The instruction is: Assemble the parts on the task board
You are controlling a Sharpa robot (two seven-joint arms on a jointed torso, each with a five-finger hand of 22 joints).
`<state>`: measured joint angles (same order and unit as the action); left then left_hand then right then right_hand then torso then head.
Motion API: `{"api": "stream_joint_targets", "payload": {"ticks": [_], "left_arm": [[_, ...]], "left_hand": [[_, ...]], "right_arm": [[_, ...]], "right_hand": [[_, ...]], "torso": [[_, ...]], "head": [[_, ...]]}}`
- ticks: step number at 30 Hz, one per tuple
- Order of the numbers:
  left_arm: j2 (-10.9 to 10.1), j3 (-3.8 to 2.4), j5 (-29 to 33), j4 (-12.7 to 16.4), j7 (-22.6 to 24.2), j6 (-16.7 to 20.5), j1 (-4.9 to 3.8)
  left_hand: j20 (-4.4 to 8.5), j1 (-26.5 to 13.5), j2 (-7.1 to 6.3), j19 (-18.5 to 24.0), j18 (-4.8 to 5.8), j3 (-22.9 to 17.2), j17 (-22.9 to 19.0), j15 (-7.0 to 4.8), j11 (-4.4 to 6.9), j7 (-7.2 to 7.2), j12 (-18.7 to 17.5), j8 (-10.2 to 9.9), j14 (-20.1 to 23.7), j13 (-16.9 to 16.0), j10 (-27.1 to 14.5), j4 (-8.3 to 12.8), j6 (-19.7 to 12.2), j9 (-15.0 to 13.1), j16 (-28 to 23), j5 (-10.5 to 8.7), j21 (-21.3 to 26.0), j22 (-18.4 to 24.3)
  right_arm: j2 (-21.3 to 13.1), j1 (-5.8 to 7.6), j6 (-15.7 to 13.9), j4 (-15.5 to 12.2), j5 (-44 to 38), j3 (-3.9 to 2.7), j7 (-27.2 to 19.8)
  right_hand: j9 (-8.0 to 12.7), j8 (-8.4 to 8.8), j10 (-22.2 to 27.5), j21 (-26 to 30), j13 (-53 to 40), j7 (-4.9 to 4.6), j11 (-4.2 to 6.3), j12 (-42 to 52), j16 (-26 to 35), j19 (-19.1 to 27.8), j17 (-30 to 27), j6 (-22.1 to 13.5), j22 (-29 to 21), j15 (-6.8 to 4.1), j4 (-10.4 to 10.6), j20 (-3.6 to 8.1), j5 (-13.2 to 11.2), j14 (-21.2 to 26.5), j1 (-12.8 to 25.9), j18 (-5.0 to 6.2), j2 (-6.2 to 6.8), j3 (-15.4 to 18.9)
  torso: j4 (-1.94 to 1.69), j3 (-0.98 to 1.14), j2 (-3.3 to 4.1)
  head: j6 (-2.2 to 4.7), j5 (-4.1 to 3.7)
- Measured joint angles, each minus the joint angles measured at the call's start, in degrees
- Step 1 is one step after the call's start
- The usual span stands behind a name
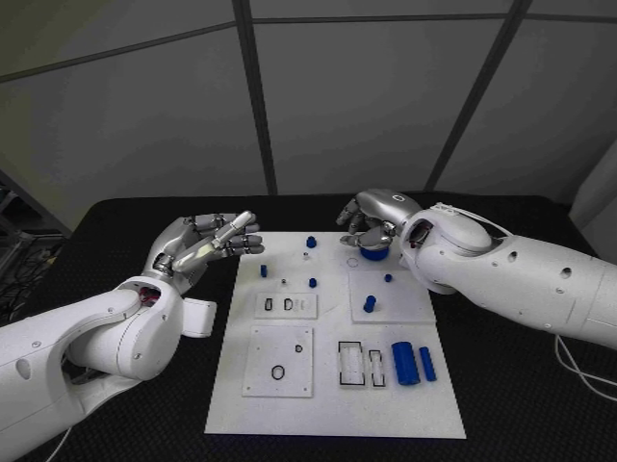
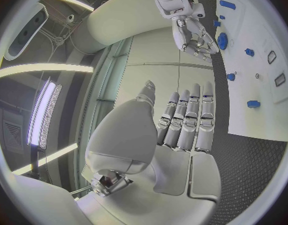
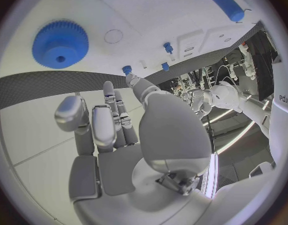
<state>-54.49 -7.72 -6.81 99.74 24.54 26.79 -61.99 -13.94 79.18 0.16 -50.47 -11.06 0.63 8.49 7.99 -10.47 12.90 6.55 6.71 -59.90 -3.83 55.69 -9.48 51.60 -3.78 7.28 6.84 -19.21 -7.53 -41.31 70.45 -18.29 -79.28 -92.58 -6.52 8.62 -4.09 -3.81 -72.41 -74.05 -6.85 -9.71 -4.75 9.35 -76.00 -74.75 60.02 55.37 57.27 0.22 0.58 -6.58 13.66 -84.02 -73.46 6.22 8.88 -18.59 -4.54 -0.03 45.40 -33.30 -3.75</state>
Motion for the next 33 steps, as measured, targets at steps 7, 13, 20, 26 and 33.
{"api": "stream_joint_targets", "payload": {"ticks": [7, 13, 20, 26, 33], "left_arm": [[0.00, 0.00, 0.00, -0.31, -0.06, -0.15, 0.00], [0.13, 0.00, 0.00, -0.47, -0.11, -0.29, 0.00], [0.20, 0.01, 0.00, -0.63, -0.18, -0.42, 0.01], [0.30, 0.01, 0.00, -0.78, -0.22, -0.49, 0.01], [0.35, 0.01, 0.00, -0.85, -0.27, -0.55, 0.01]], "left_hand": [[0.00, 0.23, 0.23, 0.00, 0.00, 0.00, 0.05, 0.00, 0.00, 0.00, 0.00, 0.00, 0.00, 0.00, 0.00, 0.00, 0.00, 0.00, 0.00, 0.00, 0.00, 0.05], [0.00, 0.23, 0.23, 0.00, 0.00, 0.00, 0.05, 0.00, 0.00, 0.00, 0.00, 0.00, 0.00, 0.00, 0.00, 0.00, 0.00, 0.00, 0.00, 0.00, 0.00, 0.05], [0.00, 0.23, 0.23, 0.00, 0.00, 0.00, 0.11, 0.00, 0.00, 0.00, 0.00, 0.00, 0.00, 0.00, 0.00, 0.00, 0.00, 0.00, -0.20, 0.00, 0.00, 0.04], [0.00, 0.23, 0.23, 0.00, 0.00, 0.00, 0.11, 0.00, 0.00, 0.00, -0.21, 0.00, 0.00, 0.00, 0.00, 0.00, 0.00, 0.00, -0.20, 0.00, 0.00, 0.04], [0.00, 0.23, 0.23, 0.00, 0.00, 0.00, 0.10, 0.00, 0.00, 0.00, -0.21, 0.00, 0.00, 0.00, 0.00, 0.00, 0.00, 0.00, -0.18, 0.00, 0.00, 0.04]], "right_arm": [[-3.82, 0.04, 1.45, -1.81, 4.85, -0.58, 2.55], [-4.41, 0.03, 3.71, -1.02, 7.20, -0.66, 4.76], [-4.48, 0.02, 6.15, 0.16, 8.52, -0.68, 6.43], [-4.09, 0.02, 7.90, 1.10, 9.14, -0.69, 7.36], [-4.04, 0.01, 9.44, 1.63, 9.44, -0.69, 7.92]], "right_hand": [[-0.27, -1.19, -5.98, -2.15, -8.43, 1.95, 2.16, 10.41, -2.83, -2.14, 4.84, -1.43, 3.86, -1.79, 3.05, 2.31, 2.43, -0.02, -0.18, 0.00, 1.88, 8.34], [-0.61, -3.38, -1.06, -5.38, -34.28, 1.37, 1.98, 36.03, -7.22, -4.77, 13.28, -4.18, 9.95, -1.79, 9.25, 1.80, 2.54, -0.01, -4.89, -0.93, 0.51, 14.95], [-0.68, -5.09, -3.29, -7.39, -53.72, 0.74, 1.05, 54.57, -9.81, -6.05, 14.93, -5.88, 13.83, -1.14, 13.97, 1.06, 2.54, -0.02, -7.66, -1.82, 0.99, 16.61], [-0.72, -5.79, -5.08, -8.24, -60.66, 0.53, 0.70, 61.00, -10.74, -6.67, 14.93, -6.53, 15.57, -0.94, 15.34, 0.85, 2.54, 0.18, -8.34, -1.82, 1.14, 17.11], [-0.75, -6.22, -6.01, -8.69, -63.98, 0.33, 0.55, 63.99, -11.08, -7.09, 14.92, -6.73, 16.61, -0.73, 15.45, 0.86, 2.54, -0.02, -8.51, -2.71, 0.97, 17.22]], "torso": [[0.49, 0.24, 0.01], [0.55, 0.27, 0.07], [0.51, 0.23, 0.09], [0.51, 0.23, 0.13], [0.48, 0.21, 0.13]], "head": [[0.09, -0.20], [-0.10, -0.40], [-0.23, -0.56], [-0.38, -0.65], [-0.47, -0.69]]}}
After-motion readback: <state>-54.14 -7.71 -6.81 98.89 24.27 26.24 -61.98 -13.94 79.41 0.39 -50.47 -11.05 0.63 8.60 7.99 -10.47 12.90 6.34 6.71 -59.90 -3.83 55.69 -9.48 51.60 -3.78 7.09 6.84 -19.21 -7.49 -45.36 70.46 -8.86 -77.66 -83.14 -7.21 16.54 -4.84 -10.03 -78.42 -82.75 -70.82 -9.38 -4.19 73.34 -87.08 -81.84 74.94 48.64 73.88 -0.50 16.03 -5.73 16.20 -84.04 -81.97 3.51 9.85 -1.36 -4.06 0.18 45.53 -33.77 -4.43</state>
